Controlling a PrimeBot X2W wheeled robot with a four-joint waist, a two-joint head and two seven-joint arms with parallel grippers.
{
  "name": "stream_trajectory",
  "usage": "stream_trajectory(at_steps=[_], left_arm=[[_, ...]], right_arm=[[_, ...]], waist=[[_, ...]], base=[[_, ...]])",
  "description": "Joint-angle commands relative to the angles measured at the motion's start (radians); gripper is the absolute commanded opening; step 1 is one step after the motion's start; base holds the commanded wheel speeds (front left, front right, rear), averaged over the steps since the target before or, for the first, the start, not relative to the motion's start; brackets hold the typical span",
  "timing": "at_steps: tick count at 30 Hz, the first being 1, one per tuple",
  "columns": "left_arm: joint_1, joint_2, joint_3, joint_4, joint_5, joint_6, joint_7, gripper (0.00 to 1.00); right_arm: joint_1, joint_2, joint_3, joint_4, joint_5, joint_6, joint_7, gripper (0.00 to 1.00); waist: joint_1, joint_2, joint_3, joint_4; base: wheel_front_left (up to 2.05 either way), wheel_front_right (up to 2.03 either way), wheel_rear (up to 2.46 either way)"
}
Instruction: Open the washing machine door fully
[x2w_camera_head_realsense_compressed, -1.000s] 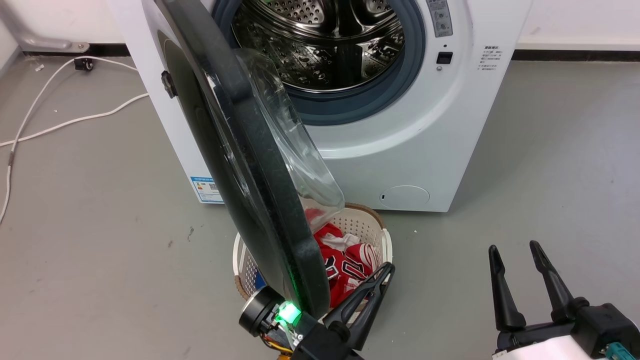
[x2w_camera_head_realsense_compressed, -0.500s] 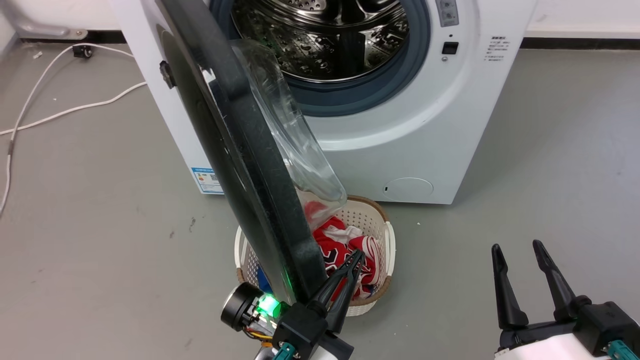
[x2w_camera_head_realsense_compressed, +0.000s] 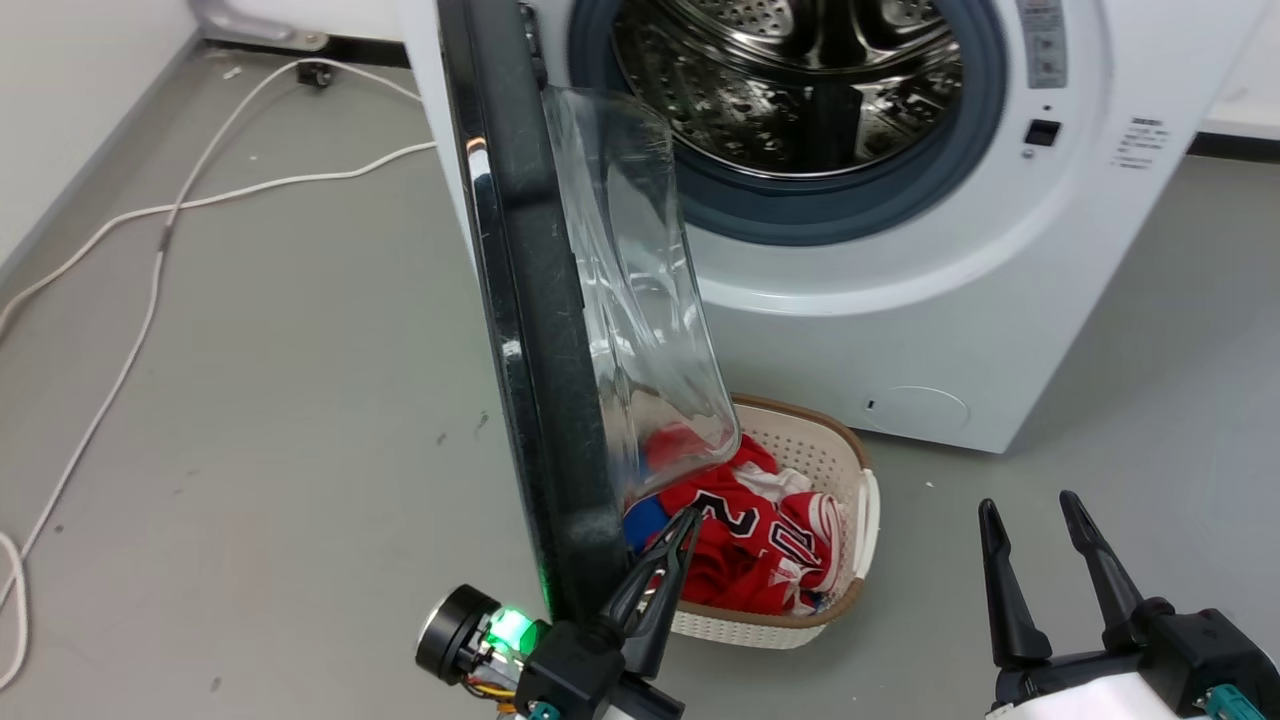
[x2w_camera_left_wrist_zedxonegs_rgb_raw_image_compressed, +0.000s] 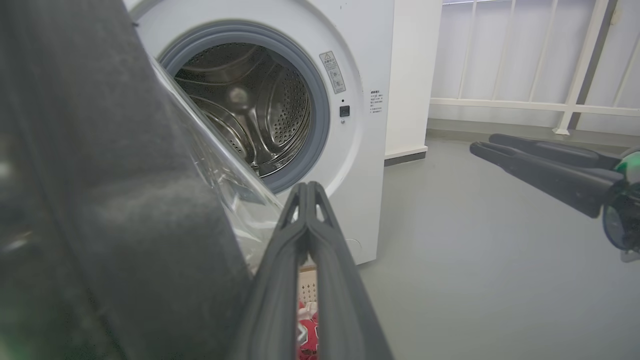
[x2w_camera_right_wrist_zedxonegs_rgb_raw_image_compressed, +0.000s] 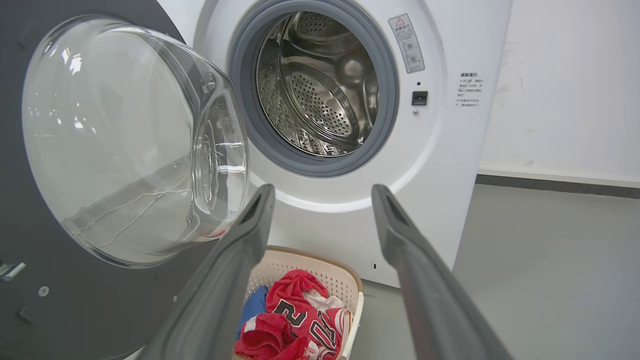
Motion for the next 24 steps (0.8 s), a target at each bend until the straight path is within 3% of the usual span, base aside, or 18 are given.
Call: stream_trajectory(at_steps=[1,13,24], left_arm=[[0.000,0.018,0.046,0.000,-0.003,0.025,0.004,0.00],[0.038,0.035,0.090,-0.021,0.004,0.032,0.004,0.00],[0.043,0.045,0.226,-0.040,-0.041,0.063,0.003,0.00]], right_arm=[[0.002,0.003,0.000,0.003,-0.005,0.000,-0.002,1.00],[0.012,0.003,-0.006,0.015,-0.015,0.000,-0.002,1.00],[-0.016,0.003,-0.027,0.022,-0.035,0.000,-0.002,1.00]], waist=[[0.0000,0.0000,-0.002,0.036],[0.0000,0.0000,0.023,0.137],[0.0000,0.0000,0.073,0.199]], base=[[0.00,0.00,0.00],[0.00,0.00,0.00],[0.00,0.00,0.00]])
